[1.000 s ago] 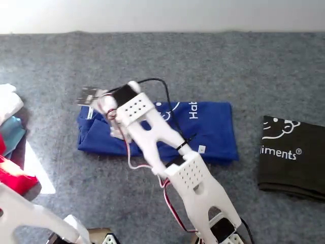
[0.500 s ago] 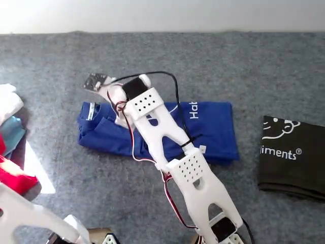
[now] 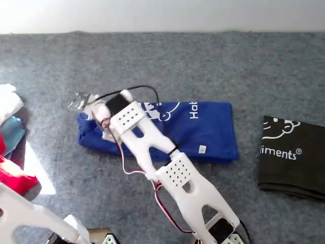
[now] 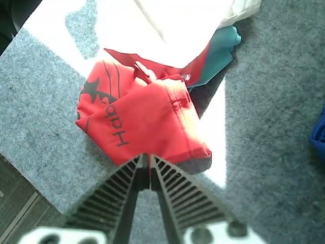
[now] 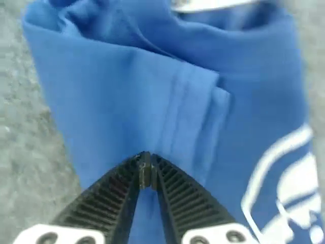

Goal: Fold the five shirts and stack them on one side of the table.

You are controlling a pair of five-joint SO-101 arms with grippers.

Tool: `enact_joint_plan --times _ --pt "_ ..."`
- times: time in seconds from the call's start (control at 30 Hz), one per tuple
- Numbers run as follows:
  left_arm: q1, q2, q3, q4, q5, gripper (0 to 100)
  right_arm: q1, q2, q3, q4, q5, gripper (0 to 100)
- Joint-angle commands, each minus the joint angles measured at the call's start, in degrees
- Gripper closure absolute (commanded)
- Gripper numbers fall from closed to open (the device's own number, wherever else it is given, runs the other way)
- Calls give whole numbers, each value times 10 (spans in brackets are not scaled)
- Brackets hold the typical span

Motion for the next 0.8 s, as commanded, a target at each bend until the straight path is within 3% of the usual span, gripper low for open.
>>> enact_joint_plan --times 0.0,0.27,0.5,0.77 --pt "4 -10 -1 -5 -7 985 -16 -10 -17 -36 -4 989" --pt "4 -11 -1 -4 -7 985 -71 -47 -92 -17 -4 989" --pt "4 -10 -1 -4 -5 985 -79 60 -101 -40 -4 989" --pt "4 -11 -1 -3 -7 985 -53 4 -200 80 -6 989"
